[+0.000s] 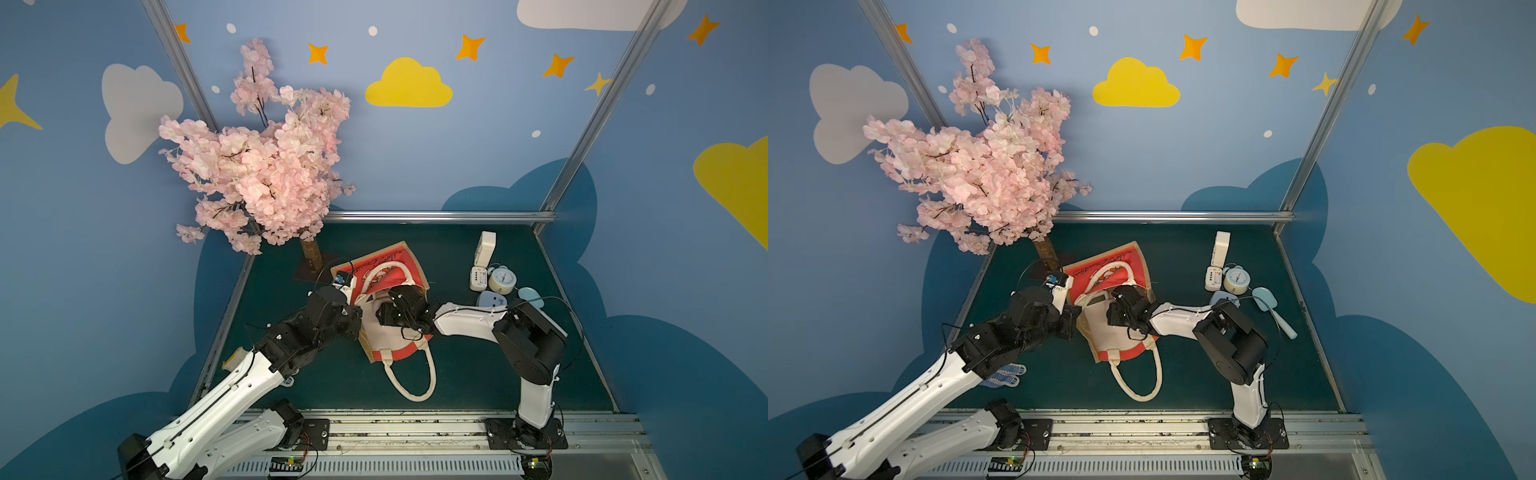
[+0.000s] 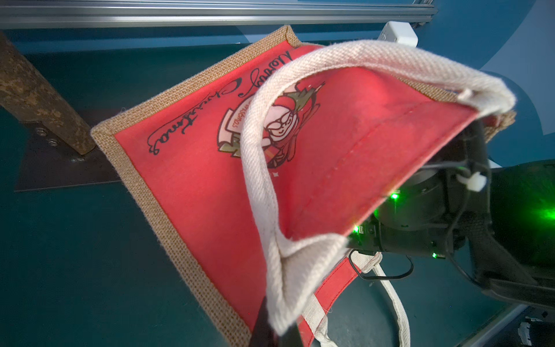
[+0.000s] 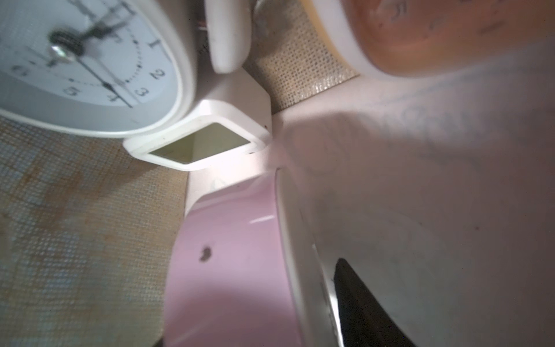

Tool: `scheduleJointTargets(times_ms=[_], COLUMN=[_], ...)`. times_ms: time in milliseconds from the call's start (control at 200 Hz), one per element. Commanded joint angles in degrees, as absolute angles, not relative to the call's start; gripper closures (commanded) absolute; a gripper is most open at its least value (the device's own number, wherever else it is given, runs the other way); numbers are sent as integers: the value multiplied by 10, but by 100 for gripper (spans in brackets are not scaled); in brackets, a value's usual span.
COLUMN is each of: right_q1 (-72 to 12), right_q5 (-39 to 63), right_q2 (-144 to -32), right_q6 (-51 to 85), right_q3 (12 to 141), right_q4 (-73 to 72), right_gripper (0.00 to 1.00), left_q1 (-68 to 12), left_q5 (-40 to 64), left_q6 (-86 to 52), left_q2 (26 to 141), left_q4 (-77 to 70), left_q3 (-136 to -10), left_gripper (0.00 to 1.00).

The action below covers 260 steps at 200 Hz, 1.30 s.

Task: Take the alarm clock out of the canvas bag
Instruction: Pick up the alarm from the canvas bag.

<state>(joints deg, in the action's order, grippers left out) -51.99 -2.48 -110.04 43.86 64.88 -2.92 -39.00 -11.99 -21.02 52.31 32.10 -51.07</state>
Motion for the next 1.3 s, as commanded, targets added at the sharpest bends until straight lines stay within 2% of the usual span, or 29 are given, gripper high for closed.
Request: scheduleJointTargets(times_ms=[0, 400, 911, 1297], right_q1=[-509, -505, -525, -527], right_q5=[-27, 7, 84, 151], right_q2=[-1107, -1066, -957, -788], right_q6=[424, 408, 372, 347], right_q3=[667, 642, 603, 507], right_q4=[-24, -50, 1, 24], right_gripper=[52, 72, 76, 75], left_q1=[-385, -381, -375, -359], left_q5=[-120, -118, -126, -102], left_q6=[-218, -220, -237, -240], left_q2=[512, 519, 543, 552], left_q4=[336, 322, 309, 306], left_q3=[-507, -507, -526, -546], left_gripper=[96, 95, 96, 96])
